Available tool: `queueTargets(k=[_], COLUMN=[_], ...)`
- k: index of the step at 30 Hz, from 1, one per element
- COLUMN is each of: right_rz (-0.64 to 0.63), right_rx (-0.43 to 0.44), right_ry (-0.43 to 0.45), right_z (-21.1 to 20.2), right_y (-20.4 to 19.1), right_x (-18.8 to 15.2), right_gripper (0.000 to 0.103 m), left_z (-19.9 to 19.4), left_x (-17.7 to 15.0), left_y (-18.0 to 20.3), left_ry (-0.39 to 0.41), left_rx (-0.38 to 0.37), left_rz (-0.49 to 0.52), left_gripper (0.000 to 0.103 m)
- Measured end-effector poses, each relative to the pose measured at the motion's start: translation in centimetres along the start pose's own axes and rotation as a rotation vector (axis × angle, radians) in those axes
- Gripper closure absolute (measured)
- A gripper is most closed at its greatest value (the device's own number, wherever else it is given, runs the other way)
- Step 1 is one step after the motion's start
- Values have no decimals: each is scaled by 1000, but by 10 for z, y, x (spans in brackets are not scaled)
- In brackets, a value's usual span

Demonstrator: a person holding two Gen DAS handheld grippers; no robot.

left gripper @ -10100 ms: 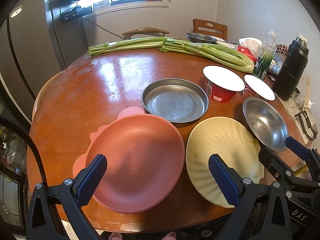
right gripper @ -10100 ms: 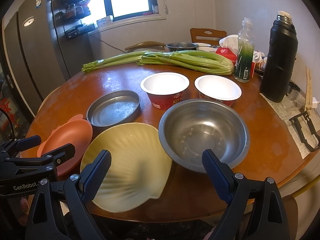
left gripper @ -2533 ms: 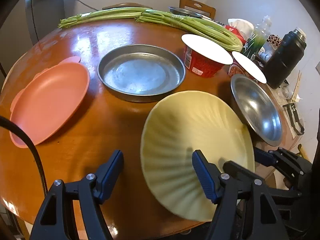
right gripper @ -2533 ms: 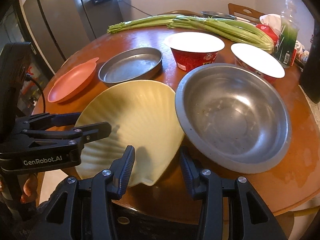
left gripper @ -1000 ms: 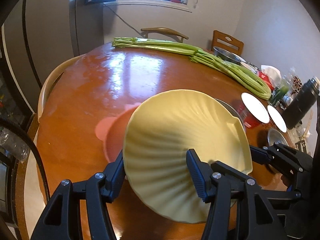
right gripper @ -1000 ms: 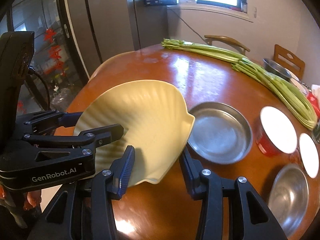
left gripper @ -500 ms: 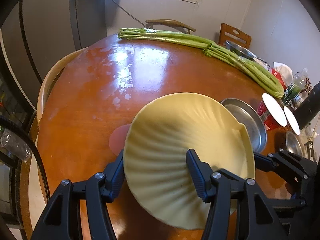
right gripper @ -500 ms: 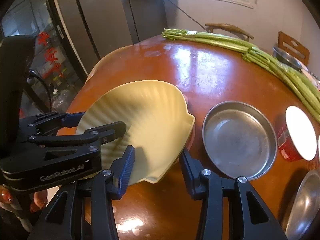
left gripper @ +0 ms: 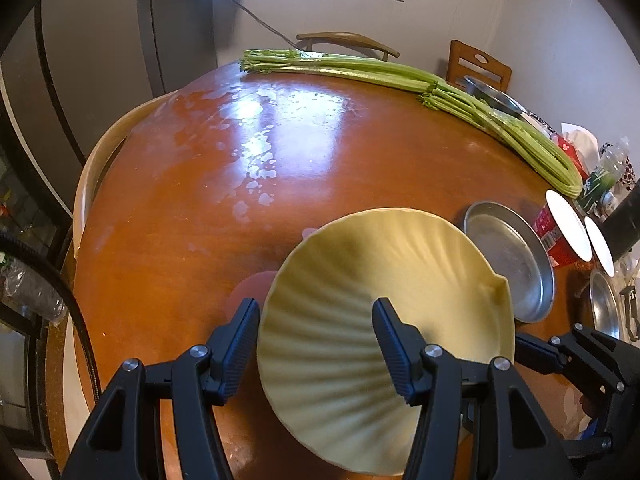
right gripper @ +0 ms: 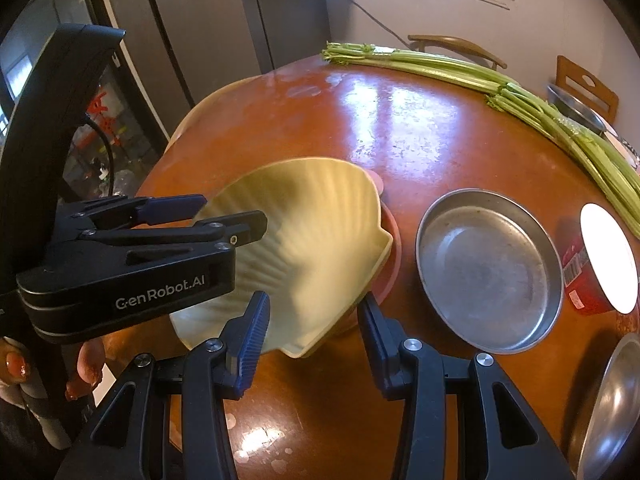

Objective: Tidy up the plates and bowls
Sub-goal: 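Lift the yellow plate and lower it onto the pink plate, open left gripper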

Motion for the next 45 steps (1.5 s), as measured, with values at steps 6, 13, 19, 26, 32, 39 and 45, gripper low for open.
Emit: queueTargets(k=[6,13,19,26,32,39,45], right_rz=[-3,-38,-72,-53,-37,-20,11], right_rx=[-46,-76,-59,-59,-55,-50,-54], right_ry=[6,40,42,59,79,111,144], right_z=[2,-9,-16,-23,-31,-46,-63], right_y=[5,5,-2,4,9,15,28], right_x=[4,7,2,5,7,6,4], right_gripper=[56,55,49,49,49,49,49], left_z=[3,3,-3,-13,-25,-42,-55], left_x=[6,8,8,9,10,10,13], left_y=[2,2,2,2,5,17,31], left_ry=[2,2,15,30,50,78,103], left_rx=[1,-3,-7,-5,1,1,-4], left_rz=[6,0,-10,-17,-16,-6,10], left_gripper=[44,44,44,44,44,44,44])
Point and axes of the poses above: each gripper's, at about its wrist camera, not at the fingertips, and z roughly the way its jaws point, y to its right, x to its top, the point moved 10 cm from there along z, roughly the way its jaws point, and after that the axes turned 3 degrees about x, right-handed, at the moved point
